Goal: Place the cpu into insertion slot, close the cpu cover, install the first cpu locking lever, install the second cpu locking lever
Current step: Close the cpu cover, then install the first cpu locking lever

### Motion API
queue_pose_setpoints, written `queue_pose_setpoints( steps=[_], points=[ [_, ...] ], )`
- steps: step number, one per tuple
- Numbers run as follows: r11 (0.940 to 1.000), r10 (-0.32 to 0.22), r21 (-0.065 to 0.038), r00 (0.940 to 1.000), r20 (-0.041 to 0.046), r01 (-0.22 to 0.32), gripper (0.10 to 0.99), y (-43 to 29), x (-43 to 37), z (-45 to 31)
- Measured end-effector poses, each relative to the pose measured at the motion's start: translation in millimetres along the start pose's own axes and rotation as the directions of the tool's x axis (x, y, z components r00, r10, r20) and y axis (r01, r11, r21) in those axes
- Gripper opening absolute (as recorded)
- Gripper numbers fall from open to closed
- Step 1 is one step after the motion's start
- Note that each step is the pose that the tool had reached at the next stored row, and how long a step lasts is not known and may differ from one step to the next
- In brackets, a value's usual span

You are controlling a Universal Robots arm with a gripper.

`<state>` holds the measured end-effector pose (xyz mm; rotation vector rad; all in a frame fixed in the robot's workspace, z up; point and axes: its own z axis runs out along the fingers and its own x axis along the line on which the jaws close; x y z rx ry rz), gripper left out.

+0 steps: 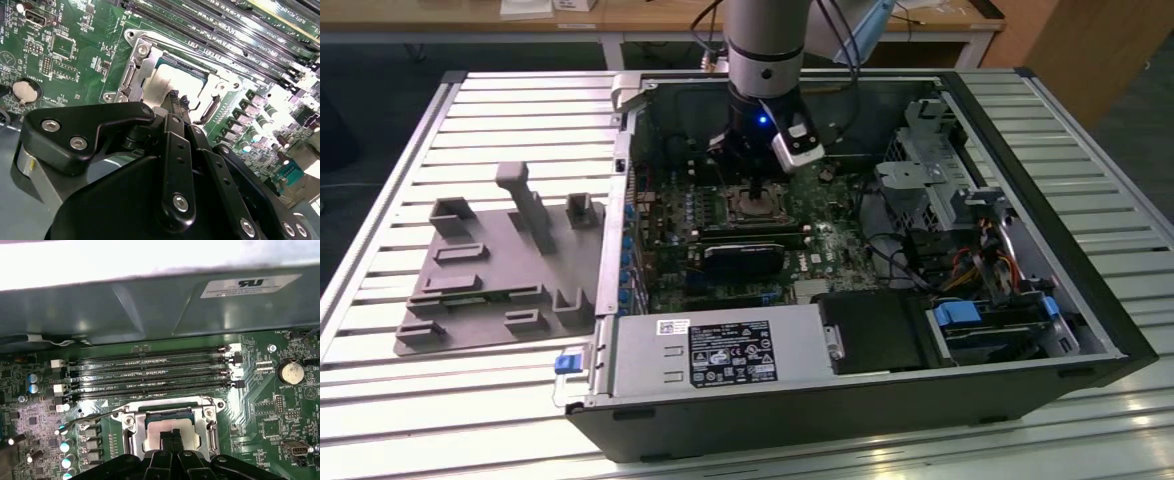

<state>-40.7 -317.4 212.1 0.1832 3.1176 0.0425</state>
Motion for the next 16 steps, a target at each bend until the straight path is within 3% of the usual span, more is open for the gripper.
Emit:
queue_pose_setpoints(
  steps=[9,16],
  points=[
    [1.0,0.0,0.0,1.0,0.0025,0.0,0.106,0.5,-0.1,-14.0],
    [1.0,0.0,0.0,1.0,0.0037,0.0,0.106,0.5,-0.1,-15.7]
  ],
)
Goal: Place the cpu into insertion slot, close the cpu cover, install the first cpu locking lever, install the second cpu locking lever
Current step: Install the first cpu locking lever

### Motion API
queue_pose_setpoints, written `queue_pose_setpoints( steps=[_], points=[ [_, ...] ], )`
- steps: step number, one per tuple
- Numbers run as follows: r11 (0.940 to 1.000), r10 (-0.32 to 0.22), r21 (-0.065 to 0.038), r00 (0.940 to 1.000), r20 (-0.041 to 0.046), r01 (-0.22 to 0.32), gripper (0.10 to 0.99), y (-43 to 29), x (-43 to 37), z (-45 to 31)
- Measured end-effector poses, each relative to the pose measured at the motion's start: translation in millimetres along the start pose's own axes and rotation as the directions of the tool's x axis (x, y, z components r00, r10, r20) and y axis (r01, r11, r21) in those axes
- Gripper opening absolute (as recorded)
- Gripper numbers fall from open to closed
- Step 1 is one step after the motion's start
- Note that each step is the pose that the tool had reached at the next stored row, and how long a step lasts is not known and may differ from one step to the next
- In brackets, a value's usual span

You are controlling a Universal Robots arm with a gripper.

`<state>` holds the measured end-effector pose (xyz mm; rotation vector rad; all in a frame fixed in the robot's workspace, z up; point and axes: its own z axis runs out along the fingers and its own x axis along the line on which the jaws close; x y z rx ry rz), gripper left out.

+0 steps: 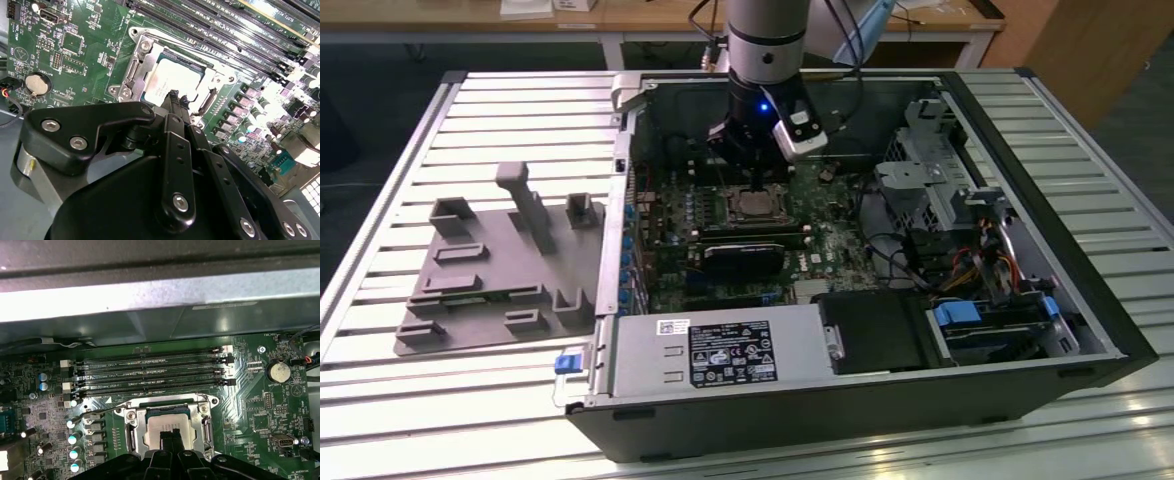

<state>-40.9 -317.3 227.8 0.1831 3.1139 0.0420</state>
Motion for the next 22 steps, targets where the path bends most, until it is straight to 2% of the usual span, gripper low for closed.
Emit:
queue_pose_setpoints(
  steps=[11,19,22],
  points=[
    [1.0,0.0,0.001,1.0,-0.0001,0.0,0.106,0.0,0.1,-0.9],
    [1.0,0.0,0.0,1.0,0.0,0.0,0.106,0.5,-0.2,-17.4],
    [1.0,0.0,0.0,1.0,0.0002,0.0,0.106,0.6,-0.3,-18.4]
  ],
)
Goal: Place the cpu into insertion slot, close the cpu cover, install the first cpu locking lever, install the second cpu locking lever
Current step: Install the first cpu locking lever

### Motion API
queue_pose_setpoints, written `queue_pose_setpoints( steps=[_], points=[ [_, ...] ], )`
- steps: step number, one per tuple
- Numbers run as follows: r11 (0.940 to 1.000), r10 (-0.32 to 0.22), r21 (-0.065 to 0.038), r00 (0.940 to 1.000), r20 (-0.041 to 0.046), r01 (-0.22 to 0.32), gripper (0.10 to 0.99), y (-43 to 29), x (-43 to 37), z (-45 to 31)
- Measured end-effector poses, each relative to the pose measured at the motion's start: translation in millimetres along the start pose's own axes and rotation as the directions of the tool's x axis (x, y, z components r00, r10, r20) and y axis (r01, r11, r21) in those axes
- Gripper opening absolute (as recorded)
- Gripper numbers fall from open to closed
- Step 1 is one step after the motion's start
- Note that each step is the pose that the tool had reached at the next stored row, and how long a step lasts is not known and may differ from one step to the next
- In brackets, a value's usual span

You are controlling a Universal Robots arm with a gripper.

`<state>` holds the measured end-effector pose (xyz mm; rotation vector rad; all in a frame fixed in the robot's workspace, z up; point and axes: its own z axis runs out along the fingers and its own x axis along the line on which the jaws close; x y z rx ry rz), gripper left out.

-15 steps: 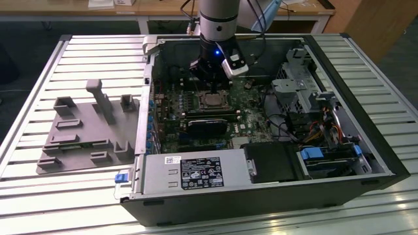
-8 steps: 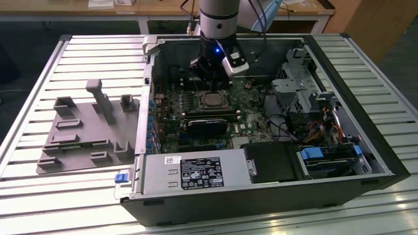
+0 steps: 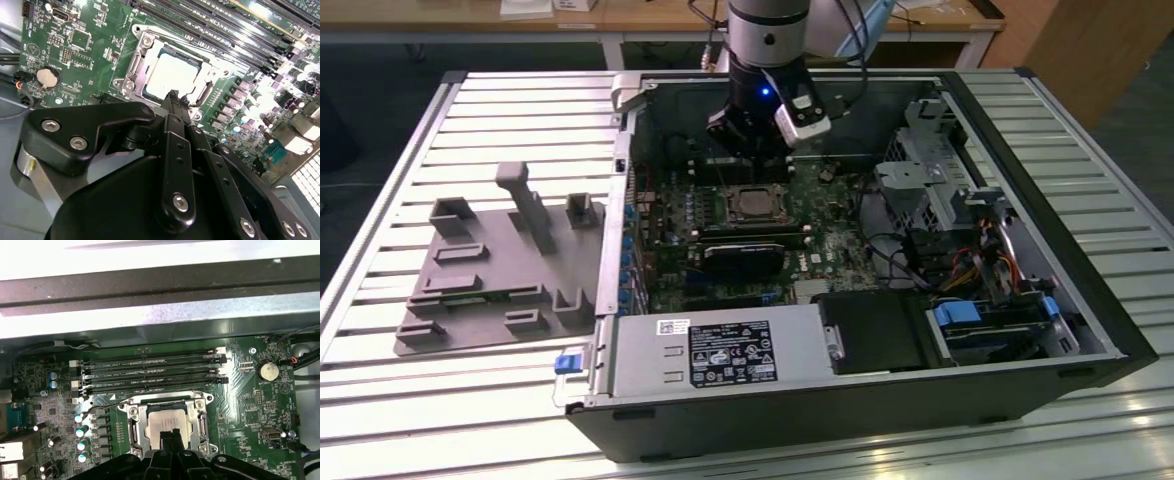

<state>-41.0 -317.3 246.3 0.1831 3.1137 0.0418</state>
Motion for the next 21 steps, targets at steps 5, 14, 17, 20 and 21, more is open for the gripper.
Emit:
queue_pose_setpoints(
  steps=[5,14,17,20,21],
  points=[
    [1.0,0.0,0.0,1.0,-0.0001,0.0,0.106,-0.5,3.3,-0.2],
    [1.0,0.0,0.0,1.0,0.0023,0.0,0.106,-3.5,29.5,-0.8],
    [1.0,0.0,0.0,1.0,0.0043,0.0,0.106,-4.8,40.6,-1.0],
    [1.0,0.0,-0.001,1.0,0.0065,0.0,0.106,-6.1,51.7,-1.3],
    [1.0,0.0,-0.001,1.0,0.0074,0.0,0.106,-6.5,55.1,-1.4]
  ],
)
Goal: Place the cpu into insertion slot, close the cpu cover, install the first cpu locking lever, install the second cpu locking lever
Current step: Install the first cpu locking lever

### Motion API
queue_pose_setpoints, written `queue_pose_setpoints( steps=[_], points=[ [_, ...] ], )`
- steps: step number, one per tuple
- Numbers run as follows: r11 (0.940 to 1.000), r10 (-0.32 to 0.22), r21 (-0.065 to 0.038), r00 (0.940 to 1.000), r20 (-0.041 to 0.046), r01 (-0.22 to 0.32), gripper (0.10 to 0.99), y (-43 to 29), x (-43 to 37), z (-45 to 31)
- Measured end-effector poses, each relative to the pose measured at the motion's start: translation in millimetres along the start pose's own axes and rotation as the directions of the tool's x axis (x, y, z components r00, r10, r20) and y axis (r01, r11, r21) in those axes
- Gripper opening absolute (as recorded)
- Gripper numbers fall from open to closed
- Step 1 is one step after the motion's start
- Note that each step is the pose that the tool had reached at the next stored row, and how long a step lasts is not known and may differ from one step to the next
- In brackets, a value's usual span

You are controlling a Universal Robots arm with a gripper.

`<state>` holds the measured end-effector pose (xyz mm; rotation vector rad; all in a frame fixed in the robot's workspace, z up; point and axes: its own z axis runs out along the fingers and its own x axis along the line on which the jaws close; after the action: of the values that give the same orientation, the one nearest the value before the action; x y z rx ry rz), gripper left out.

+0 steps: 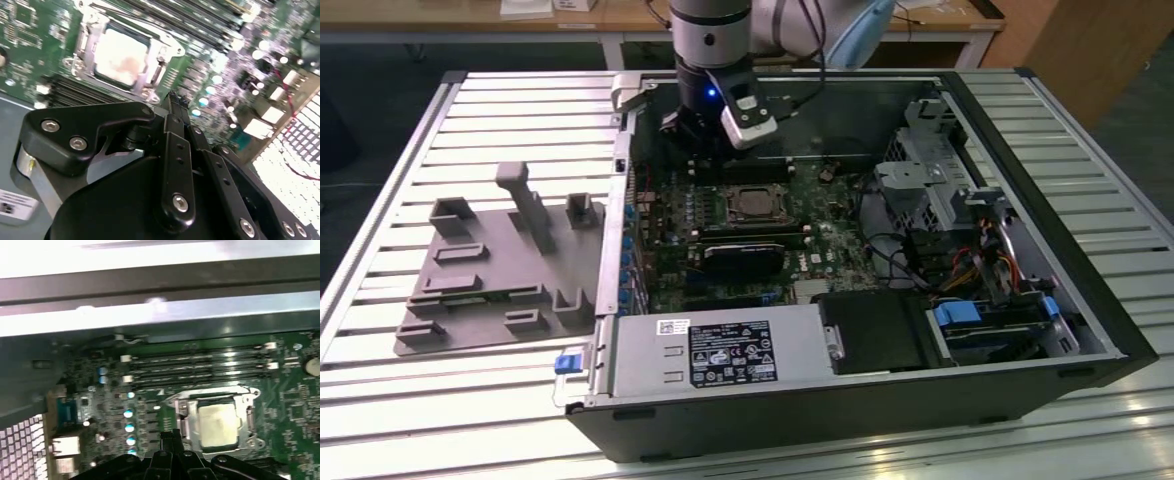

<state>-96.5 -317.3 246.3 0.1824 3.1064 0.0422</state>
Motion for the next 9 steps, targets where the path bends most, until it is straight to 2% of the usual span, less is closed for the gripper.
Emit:
queue_pose_setpoints(
  steps=[4,7,9],
  points=[
    [1.0,0.0,0.0,1.0,0.004,0.0,0.106,-1.4,11.9,-0.4],
    [1.0,-0.001,-0.001,1.0,0.0063,0.001,0.106,-1.9,16.2,-0.5],
    [1.0,-0.002,-0.007,1.0,0.007,0.002,0.106,-2.2,18.5,-0.6]
  ],
)
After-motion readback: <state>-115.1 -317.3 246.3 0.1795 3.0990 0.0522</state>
